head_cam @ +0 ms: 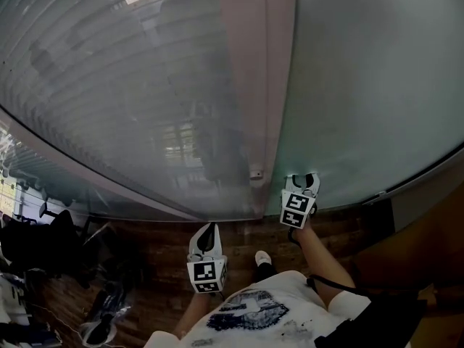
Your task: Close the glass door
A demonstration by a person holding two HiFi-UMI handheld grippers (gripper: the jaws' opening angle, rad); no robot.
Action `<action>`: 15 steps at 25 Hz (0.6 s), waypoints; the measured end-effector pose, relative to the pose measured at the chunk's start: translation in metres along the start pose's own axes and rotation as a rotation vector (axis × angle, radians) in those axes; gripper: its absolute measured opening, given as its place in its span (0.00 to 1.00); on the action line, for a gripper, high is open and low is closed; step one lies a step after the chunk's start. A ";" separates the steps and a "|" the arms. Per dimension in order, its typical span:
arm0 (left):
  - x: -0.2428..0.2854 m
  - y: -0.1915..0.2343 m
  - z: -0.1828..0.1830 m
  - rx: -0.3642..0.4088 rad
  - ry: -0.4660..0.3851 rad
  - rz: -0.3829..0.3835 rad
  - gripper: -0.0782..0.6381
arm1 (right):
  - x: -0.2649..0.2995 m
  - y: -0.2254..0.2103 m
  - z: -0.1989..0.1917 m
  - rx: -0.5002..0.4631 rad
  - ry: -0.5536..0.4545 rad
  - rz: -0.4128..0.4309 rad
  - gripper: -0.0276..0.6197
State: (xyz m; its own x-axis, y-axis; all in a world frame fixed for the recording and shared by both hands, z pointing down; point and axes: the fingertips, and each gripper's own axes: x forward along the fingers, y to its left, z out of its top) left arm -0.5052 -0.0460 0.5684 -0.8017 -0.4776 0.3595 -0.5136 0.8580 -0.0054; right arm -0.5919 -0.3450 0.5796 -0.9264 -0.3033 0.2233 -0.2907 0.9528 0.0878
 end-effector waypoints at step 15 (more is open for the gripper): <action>0.012 -0.010 0.007 0.012 -0.009 -0.026 0.11 | 0.002 0.001 0.002 -0.005 -0.006 0.004 0.30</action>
State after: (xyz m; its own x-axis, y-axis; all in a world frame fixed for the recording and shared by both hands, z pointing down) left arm -0.5117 -0.0619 0.5664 -0.7905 -0.5016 0.3514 -0.5381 0.8429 -0.0075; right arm -0.5950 -0.3445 0.5779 -0.9290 -0.2990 0.2179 -0.2856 0.9540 0.0914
